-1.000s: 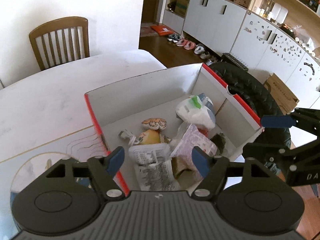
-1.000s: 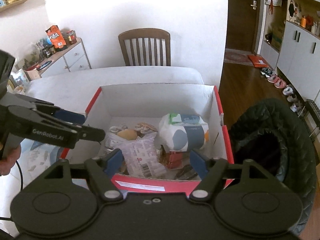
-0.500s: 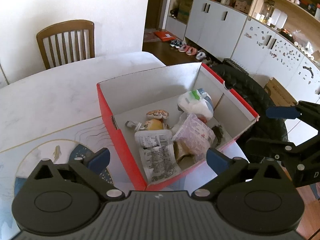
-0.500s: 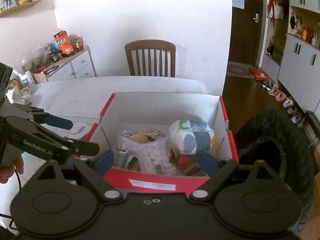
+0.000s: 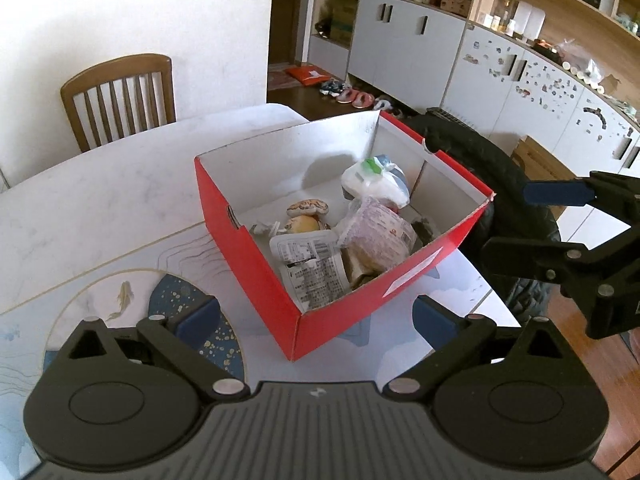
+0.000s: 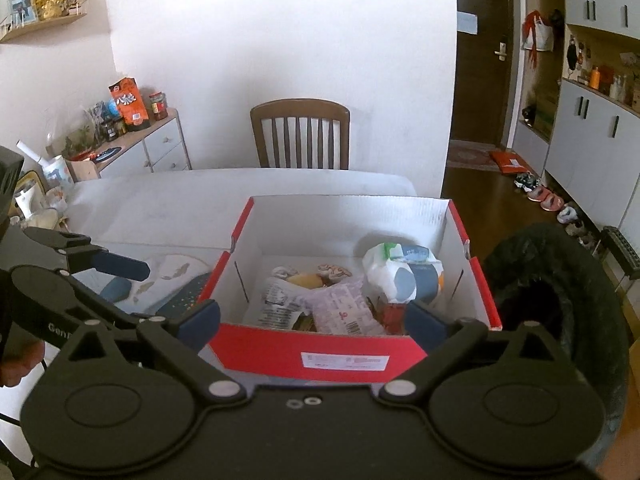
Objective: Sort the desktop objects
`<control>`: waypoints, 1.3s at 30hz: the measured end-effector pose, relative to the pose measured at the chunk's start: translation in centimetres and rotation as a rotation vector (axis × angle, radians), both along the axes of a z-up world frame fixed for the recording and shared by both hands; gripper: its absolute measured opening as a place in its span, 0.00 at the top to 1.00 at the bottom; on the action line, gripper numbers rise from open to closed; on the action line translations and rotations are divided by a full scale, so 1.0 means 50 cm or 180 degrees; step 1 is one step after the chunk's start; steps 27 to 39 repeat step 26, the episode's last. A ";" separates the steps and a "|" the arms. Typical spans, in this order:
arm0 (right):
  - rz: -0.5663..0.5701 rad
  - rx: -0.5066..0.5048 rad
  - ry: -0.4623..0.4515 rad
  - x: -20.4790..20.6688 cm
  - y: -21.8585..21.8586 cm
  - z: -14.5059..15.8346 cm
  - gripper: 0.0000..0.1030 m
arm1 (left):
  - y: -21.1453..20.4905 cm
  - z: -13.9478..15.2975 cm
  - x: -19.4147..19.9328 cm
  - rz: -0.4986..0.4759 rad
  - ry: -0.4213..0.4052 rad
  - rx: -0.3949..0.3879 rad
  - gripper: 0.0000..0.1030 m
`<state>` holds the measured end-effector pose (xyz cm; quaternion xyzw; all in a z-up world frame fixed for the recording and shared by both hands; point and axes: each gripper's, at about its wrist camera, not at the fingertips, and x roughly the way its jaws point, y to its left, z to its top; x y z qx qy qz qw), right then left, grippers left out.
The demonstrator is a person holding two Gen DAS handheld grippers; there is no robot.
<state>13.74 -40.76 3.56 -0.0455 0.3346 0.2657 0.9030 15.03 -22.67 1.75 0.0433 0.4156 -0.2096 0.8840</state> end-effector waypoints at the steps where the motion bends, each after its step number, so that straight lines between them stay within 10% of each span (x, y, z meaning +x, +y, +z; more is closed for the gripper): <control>1: -0.0015 -0.0001 0.0006 -0.003 0.001 -0.001 0.04 | 0.002 0.001 -0.001 -0.0008 0.0000 -0.0007 0.00; 39: -0.0287 -0.0020 0.0086 -0.030 0.008 -0.018 0.04 | 0.022 0.004 -0.011 -0.0026 -0.0035 -0.0027 0.00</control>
